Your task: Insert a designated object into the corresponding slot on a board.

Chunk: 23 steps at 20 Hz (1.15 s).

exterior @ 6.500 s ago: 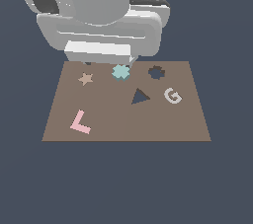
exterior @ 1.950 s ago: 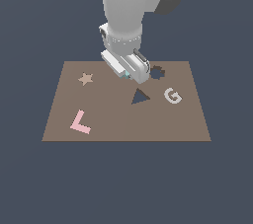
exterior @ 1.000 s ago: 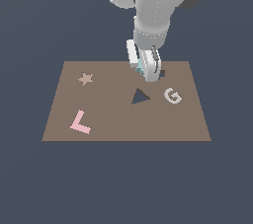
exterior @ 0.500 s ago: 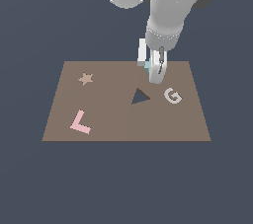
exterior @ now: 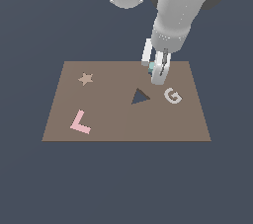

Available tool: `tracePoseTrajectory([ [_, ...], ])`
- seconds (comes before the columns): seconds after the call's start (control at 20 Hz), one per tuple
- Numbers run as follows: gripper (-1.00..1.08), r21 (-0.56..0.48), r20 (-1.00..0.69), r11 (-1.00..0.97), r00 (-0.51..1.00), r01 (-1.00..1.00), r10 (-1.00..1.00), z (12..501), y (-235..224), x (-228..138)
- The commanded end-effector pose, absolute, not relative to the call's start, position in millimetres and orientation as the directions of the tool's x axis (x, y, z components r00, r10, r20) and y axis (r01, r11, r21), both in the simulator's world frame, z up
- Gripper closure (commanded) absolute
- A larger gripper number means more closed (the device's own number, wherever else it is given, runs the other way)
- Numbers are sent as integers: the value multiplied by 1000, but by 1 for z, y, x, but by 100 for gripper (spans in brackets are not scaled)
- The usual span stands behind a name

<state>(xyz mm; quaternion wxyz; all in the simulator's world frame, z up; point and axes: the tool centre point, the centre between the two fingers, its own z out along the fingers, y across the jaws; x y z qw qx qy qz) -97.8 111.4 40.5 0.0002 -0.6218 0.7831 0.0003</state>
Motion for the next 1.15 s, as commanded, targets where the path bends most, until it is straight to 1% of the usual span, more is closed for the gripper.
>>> tracePoseTrajectory([
  [0.0,108,0,-1,242,-242,-970,-970,41,113,-96],
  [0.6,108,0,-1,247,-247,-969,-969,31,113,-96],
  [0.65,-92,0,-1,247,-247,-969,-969,31,113,-96],
  [1.1,-92,0,-1,247,-247,-969,-969,31,113,-96],
])
